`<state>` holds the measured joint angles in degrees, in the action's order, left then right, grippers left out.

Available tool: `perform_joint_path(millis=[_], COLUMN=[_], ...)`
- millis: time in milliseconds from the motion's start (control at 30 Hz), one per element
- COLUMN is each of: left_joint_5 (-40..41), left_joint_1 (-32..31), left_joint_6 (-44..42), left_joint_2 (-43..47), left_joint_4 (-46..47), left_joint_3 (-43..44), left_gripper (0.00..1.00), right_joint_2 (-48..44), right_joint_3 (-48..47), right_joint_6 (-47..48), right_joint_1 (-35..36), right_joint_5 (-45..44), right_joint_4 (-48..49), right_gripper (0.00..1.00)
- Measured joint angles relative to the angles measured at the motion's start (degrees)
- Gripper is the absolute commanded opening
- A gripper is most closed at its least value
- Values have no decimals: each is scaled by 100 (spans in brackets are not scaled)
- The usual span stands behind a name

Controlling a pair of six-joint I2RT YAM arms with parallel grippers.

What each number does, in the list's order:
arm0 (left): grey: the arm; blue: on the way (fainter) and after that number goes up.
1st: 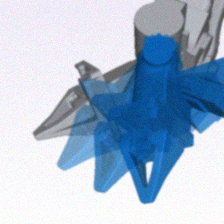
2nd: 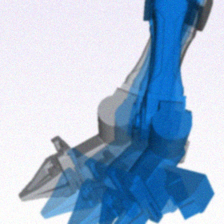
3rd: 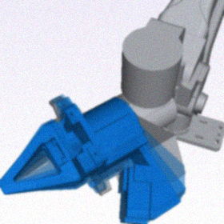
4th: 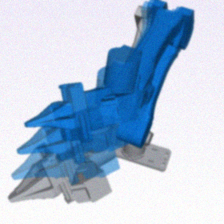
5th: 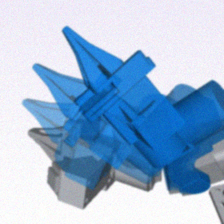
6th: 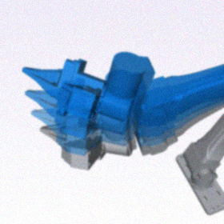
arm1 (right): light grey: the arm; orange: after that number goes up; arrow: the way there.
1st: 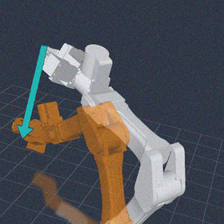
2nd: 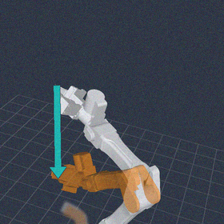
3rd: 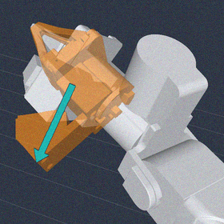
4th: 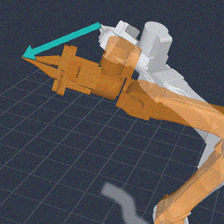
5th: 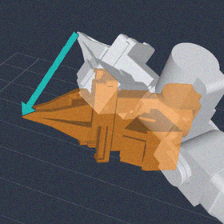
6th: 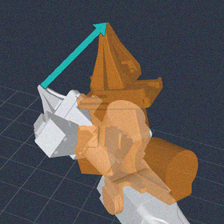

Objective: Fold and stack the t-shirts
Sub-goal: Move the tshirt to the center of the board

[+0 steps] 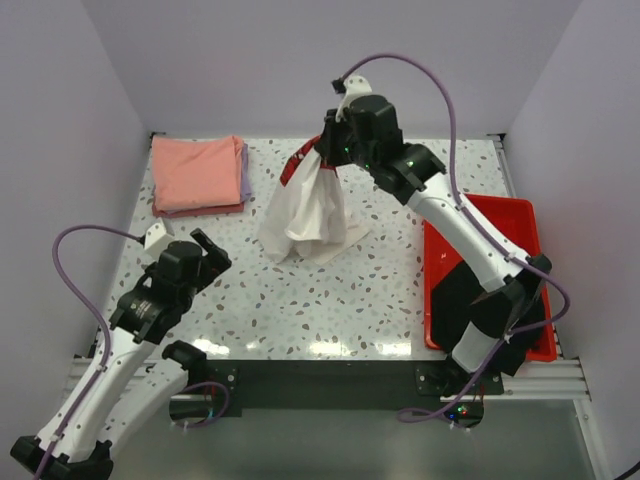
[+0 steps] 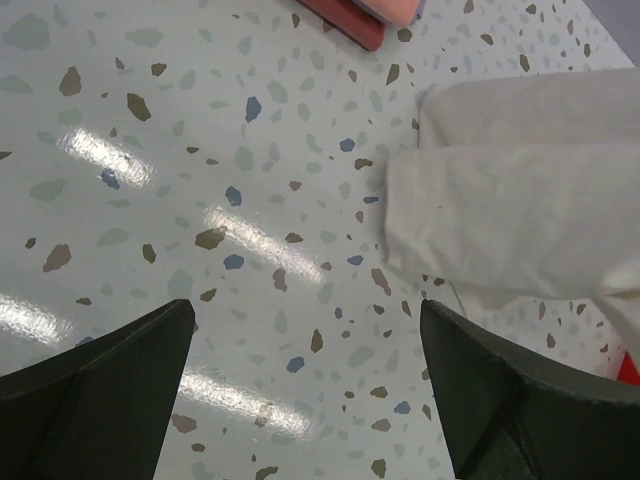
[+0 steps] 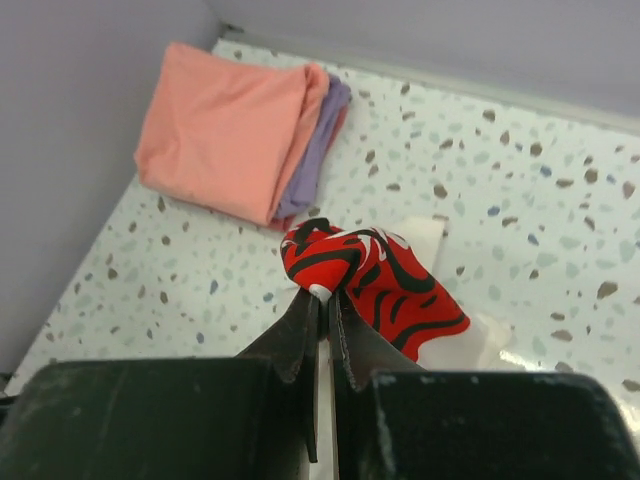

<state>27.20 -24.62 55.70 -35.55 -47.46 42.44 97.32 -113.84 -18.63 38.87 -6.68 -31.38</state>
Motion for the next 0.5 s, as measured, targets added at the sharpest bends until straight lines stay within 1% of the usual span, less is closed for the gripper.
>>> perform_joint_path(millis=[67,167,300,400,433,500], left_joint_5=[-15,-96,-345,-643,-719,-901], left_joint_1=[0,0,0,0,0,0], left_joint_6=[42,81,74,70,70,70], left_joint_2=[-2,-33,-238,-540,-632,-914], left_joint_4=[-48,-15,153,446,555,809], left_joint_3=[-9,-111,-391,-636,-699,-861], left_gripper=[100,100,100,100,100,100], right_joint_2=[26,179,614,1217,1394,1858], right_joint_3=[625,1126,1250,1117,1051,866], right_joint_6=[-68,-151,-234,-238,-238,-249], right_joint_1=[59,109,138,136,136,136], right_joint_5=[2,4,-31,-83,-118,-144], right_joint_4=[149,245,494,605,621,610], right_gripper=[0,1,4,8,12,23])
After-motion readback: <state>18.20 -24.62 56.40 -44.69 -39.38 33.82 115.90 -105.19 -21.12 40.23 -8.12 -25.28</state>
